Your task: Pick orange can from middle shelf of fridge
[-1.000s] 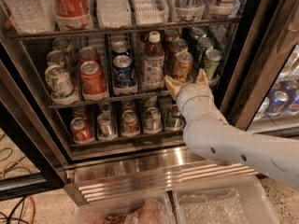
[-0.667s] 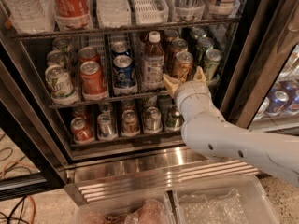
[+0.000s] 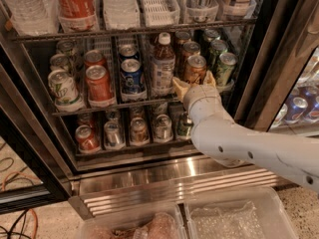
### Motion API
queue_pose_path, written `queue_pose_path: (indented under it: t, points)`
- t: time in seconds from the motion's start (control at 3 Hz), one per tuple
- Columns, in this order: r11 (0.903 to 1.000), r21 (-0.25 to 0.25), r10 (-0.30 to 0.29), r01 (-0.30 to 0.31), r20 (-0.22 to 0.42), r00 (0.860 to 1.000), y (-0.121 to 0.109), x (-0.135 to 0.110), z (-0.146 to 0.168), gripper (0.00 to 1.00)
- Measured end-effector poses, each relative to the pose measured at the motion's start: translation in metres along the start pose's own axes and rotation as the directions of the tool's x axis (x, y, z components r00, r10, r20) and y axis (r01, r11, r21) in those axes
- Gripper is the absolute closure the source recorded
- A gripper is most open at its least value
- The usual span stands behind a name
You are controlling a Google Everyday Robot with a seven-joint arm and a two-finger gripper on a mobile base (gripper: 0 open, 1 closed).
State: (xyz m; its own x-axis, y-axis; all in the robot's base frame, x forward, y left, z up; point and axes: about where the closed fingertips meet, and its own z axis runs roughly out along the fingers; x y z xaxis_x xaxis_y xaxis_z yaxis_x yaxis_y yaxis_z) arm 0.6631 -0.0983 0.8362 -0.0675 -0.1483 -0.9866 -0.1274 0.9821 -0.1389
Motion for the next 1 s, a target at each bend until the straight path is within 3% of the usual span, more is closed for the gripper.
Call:
queue_pose_path:
  t: [0.33, 1.0]
  points:
    - [0.9989, 0.012, 0.046, -0.046, 0.004, 0.999, -0.003, -0.001, 0.010, 0.32]
    - [0.9966, 0.045, 0.068, -0.069, 0.024, 0.997, -0.015, -0.009, 0.017, 0.72]
